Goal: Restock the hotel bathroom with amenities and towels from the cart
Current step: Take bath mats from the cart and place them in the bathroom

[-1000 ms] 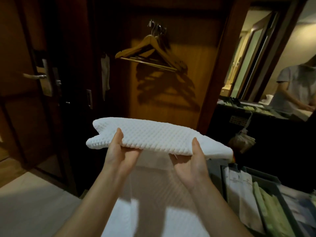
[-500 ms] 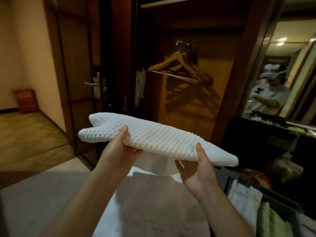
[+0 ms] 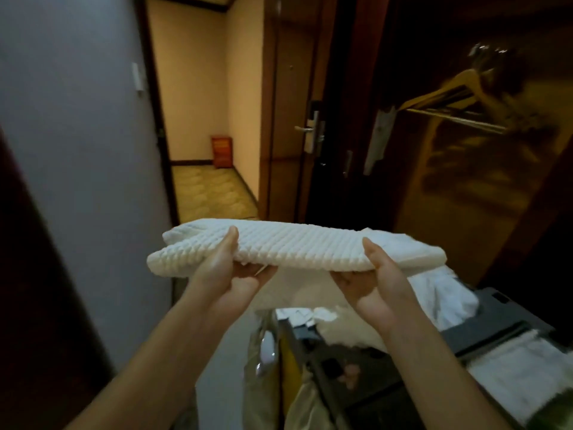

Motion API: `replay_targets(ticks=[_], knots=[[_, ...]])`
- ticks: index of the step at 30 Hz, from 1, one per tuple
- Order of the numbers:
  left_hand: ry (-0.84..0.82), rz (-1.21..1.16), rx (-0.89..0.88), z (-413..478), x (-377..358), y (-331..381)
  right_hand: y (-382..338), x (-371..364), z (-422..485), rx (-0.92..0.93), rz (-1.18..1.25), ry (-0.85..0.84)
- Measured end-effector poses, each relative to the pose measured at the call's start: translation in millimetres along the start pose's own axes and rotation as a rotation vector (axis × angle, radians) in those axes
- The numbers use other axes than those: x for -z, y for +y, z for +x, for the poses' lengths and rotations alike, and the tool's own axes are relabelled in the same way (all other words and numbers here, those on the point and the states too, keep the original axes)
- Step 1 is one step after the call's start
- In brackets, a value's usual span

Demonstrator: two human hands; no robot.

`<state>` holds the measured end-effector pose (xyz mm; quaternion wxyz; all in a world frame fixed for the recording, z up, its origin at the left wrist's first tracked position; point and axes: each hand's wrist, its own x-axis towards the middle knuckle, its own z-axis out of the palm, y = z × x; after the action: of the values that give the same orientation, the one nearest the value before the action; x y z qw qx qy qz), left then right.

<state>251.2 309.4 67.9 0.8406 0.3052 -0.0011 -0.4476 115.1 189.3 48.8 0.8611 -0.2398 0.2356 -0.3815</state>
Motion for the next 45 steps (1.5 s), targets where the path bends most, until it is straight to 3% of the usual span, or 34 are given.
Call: replay_targets(ticks=[10,25,31,37,45], knots=[[0.077,-0.023,-0.189,-82,77,52,83,-34,-44,-0.210,-0.105,-0.130],[0.156,0.154,-0.365,-179,180,96,196,-52,-105,-0.457,-0.138,-0.077],[0.334,0.163,-0.436,-199,209,116,239,-64,-106,-0.699,-0.087,-0.183],[0.518,0.172,-0.547,-210,224,122,272,-78,-93,-0.852,-0.242,-0.270],[0.602,0.033,-0.713,-243,254,138,325,-101,-107,-1.081,-0.336,-0.432]])
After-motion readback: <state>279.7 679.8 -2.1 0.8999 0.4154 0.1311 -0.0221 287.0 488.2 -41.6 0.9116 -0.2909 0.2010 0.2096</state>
